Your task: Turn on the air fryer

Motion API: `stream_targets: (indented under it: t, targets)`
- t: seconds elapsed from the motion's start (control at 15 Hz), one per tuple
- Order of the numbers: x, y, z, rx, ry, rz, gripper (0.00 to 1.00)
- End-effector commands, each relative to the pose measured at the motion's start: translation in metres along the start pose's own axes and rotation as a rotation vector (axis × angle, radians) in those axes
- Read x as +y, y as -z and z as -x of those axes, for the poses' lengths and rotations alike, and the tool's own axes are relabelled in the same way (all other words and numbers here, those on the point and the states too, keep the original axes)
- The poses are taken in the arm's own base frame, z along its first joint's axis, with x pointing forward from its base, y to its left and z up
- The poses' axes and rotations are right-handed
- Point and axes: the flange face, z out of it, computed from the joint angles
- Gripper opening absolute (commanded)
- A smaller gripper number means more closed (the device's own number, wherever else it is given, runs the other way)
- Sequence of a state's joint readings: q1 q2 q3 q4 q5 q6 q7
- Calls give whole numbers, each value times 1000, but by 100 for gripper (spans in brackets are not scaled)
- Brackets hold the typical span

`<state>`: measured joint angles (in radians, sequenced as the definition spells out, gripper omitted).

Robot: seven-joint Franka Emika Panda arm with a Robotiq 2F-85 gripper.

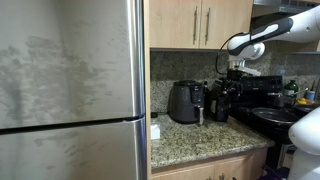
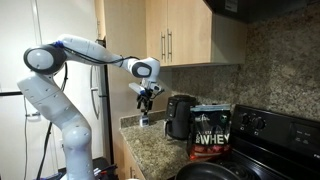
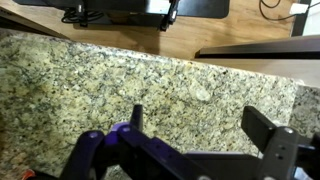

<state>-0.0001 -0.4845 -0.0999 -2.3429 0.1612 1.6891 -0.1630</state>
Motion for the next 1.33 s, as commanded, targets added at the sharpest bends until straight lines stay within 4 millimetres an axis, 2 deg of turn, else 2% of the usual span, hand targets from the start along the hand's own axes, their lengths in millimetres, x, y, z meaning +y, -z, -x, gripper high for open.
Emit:
stream_targets:
  t: [0.0, 0.13, 0.4, 0.6, 0.67, 0.73, 0.93, 1.07, 1.2, 1.27]
  targets:
    - [-7, -4, 4, -8, 16, 7, 100]
    - [-8, -4, 8, -2, 27, 8, 100]
    - [-26, -36, -15, 175, 78, -99, 100]
    - [-36, -44, -34, 360, 84, -133, 100]
    - [-33, -41, -35, 402, 56, -165, 100]
    - [-37, -37, -33, 335, 63, -132, 100]
    - [-38, -39, -34, 345, 62, -133, 100]
    - [-40, -48, -49, 443, 49, -139, 100]
    - [-42, -45, -61, 583, 36, -155, 100]
    - [-47, -55, -70, 617, 20, -169, 100]
